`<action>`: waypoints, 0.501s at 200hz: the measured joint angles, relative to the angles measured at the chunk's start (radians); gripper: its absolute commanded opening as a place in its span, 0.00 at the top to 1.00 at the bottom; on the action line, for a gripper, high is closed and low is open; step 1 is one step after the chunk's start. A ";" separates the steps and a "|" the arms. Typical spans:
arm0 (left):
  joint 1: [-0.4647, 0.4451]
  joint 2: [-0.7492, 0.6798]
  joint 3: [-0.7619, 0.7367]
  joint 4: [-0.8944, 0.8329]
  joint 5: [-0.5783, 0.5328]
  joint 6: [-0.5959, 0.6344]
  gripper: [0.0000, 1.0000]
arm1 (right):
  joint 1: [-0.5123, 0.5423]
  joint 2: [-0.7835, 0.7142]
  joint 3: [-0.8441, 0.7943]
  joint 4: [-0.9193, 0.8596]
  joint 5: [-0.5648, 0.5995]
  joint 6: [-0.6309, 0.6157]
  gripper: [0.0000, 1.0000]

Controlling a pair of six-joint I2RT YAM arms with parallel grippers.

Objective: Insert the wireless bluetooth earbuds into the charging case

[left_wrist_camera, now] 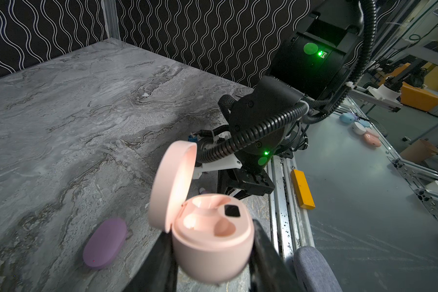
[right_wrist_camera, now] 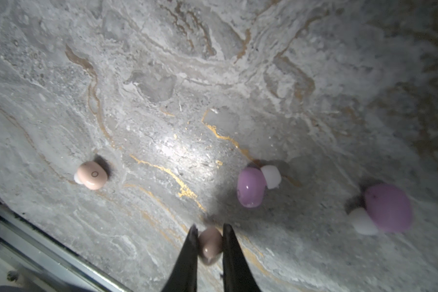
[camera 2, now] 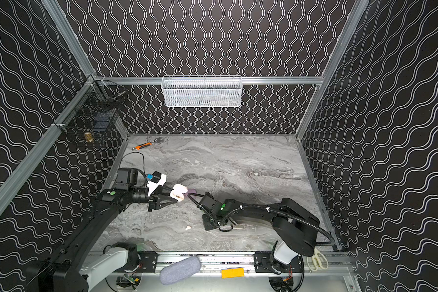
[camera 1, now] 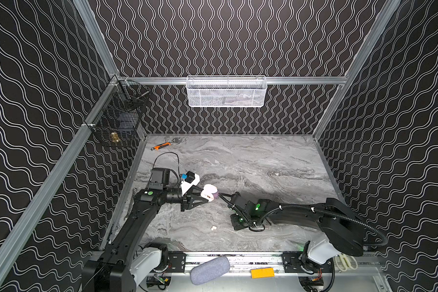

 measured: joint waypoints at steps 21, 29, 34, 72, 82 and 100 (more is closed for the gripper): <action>0.000 0.001 0.000 0.000 0.000 0.000 0.96 | 0.003 0.027 0.005 0.010 -0.013 0.000 0.79; 0.000 -0.001 0.000 0.000 0.000 0.000 0.96 | 0.004 0.037 0.006 0.015 -0.023 -0.002 0.79; 0.000 -0.003 -0.001 0.000 0.000 0.000 0.96 | 0.005 0.042 0.006 0.017 -0.023 -0.006 0.79; 0.000 -0.006 -0.003 0.000 0.000 0.000 0.96 | 0.005 0.057 0.008 0.039 -0.034 -0.008 0.72; 0.000 -0.006 -0.003 0.000 0.000 0.000 0.96 | 0.004 0.050 0.007 0.040 -0.035 -0.007 0.70; 0.000 -0.006 -0.003 0.000 0.000 0.000 0.96 | 0.005 0.021 -0.005 0.045 -0.042 -0.005 0.68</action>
